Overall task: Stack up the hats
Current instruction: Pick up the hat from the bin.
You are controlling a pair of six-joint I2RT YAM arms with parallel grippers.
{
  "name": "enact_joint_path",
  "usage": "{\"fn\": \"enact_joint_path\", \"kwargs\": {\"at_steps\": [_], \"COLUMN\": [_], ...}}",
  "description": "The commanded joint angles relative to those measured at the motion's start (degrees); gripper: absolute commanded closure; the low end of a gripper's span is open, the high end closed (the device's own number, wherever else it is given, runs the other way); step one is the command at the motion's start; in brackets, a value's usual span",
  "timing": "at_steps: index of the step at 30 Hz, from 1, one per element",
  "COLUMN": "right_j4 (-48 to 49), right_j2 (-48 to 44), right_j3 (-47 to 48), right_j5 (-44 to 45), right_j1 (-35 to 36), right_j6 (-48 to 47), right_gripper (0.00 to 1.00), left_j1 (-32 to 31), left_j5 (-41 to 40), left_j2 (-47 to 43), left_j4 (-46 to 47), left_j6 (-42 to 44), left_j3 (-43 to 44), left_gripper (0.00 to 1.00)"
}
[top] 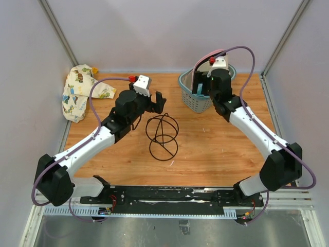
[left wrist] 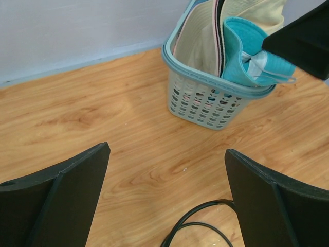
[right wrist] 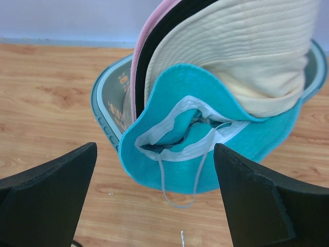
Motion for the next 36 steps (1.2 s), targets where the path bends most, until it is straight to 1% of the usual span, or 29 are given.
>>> {"fn": "enact_joint_path", "kwargs": {"at_steps": [1, 8, 11, 13, 17, 19, 23, 25, 30, 31, 32, 36], "right_j4": [-2.1, -4.13, -6.24, -8.13, -11.67, -12.76, -14.16, -14.42, -13.71, -12.81, -12.08, -9.97], "right_j2": [4.18, 9.69, 11.47, 12.66, 15.07, 15.59, 15.98, 16.06, 14.81, 13.76, 12.95, 9.9], "right_j3": [3.89, 8.44, 10.34, 11.7, 14.02, 14.25, 14.2, 14.13, 13.97, 13.58, 13.24, 13.25], "right_j5": [2.35, 3.17, 3.88, 3.68, 3.37, 3.63, 3.95, 3.81, 2.45, 1.87, 1.2, -0.94], "right_j1": [2.11, 3.54, 3.63, 3.72, 3.8, 3.81, 3.81, 3.81, 3.81, 3.89, 3.9, 4.28], "right_j6": [-1.93, -1.44, -0.94, -0.62, -0.07, 0.27, 0.63, 0.68, -0.22, -0.65, -1.04, -2.82], "right_gripper": [0.05, 0.1, 0.15, 0.22, 0.43, 0.49, 0.57, 0.65, 0.93, 0.97, 0.99, 1.0], "left_j1": [-0.52, -0.86, -1.04, -1.13, -1.23, -1.25, -1.32, -1.32, -1.4, -1.4, -1.4, -1.4], "left_j5": [-1.36, -1.82, -2.13, -2.53, -3.14, -3.3, -3.49, -3.56, -4.54, -4.91, -5.35, -8.72], "left_j2": [0.1, 0.18, -0.31, -0.99, -1.87, -2.12, -2.87, -3.2, -3.87, -4.11, -4.35, -4.52], "left_j4": [1.31, 1.32, 1.31, 1.53, 1.84, 1.64, 1.24, 1.02, 0.47, 0.23, -0.07, -1.69], "left_j6": [1.27, 0.88, 0.9, 0.74, 0.32, 0.22, -0.06, -0.23, -0.83, -0.92, -0.98, -1.6], "left_j3": [0.76, 0.53, 0.13, -0.38, -1.36, -1.56, -1.9, -2.09, -2.39, -2.46, -2.41, -1.91], "left_gripper": [0.01, 0.02, 0.03, 0.03, 0.03, 0.03, 0.03, 0.03, 0.04, 0.04, 0.04, 0.04]}}
